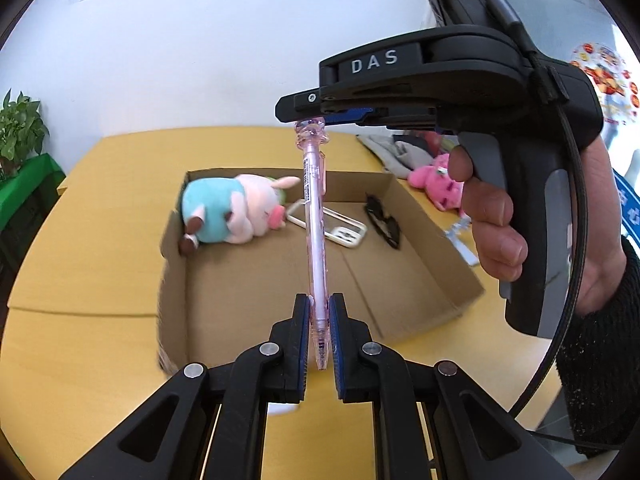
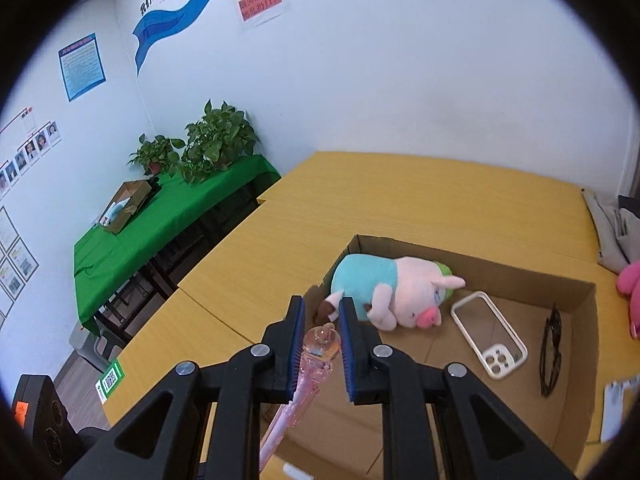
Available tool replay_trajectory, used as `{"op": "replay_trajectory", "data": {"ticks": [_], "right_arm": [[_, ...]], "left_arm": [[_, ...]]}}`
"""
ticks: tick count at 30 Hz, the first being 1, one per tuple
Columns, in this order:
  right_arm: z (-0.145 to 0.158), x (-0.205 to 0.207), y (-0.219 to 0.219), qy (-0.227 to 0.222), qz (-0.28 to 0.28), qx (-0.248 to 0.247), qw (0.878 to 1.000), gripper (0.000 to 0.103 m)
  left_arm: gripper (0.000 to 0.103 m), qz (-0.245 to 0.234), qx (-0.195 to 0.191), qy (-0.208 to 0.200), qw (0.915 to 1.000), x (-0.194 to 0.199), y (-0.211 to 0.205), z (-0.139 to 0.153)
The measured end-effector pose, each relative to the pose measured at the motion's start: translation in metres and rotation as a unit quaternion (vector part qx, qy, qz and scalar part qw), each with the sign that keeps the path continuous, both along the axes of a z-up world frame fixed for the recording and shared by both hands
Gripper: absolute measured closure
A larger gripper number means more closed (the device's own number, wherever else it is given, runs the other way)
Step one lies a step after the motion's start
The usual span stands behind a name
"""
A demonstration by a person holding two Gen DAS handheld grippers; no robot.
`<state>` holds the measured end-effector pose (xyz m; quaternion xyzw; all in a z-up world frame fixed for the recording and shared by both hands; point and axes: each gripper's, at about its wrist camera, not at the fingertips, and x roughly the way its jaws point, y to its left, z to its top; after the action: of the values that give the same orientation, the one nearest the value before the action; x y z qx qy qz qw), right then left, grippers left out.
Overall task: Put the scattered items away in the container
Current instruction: 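Lift the pink pen with both grippers and carry it into the box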
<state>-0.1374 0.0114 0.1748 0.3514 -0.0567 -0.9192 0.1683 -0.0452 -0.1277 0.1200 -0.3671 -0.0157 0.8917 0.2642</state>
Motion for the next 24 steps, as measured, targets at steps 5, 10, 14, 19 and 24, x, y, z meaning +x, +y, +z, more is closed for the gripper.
{"op": "replay_trajectory", "data": {"ticks": [5, 10, 14, 19, 24], "right_arm": [[-0.044, -0.075, 0.004, -0.070, -0.002, -0.013, 0.997, 0.088], [-0.106, -0.113, 0.019, -0.132, -0.022, -0.037, 0.990, 0.088], [-0.153, -0.121, 0.035, -0.169, -0.044, -0.051, 0.983, 0.088], [-0.183, -0.114, 0.031, -0.196, -0.047, -0.042, 0.979, 0.088], [-0.214, -0.115, 0.022, -0.227, -0.055, -0.047, 0.971, 0.088]], "left_arm": [[0.094, 0.013, -0.005, -0.054, 0.9984, -0.050, -0.011, -0.020], [0.094, 0.005, -0.033, -0.112, 0.9931, -0.089, -0.005, -0.057], [0.093, -0.006, -0.049, -0.154, 0.9869, -0.102, 0.006, -0.090], [0.093, -0.011, -0.065, -0.184, 0.9807, -0.099, 0.007, -0.116], [0.093, 0.003, -0.067, -0.218, 0.9735, -0.099, -0.001, -0.134]]}}
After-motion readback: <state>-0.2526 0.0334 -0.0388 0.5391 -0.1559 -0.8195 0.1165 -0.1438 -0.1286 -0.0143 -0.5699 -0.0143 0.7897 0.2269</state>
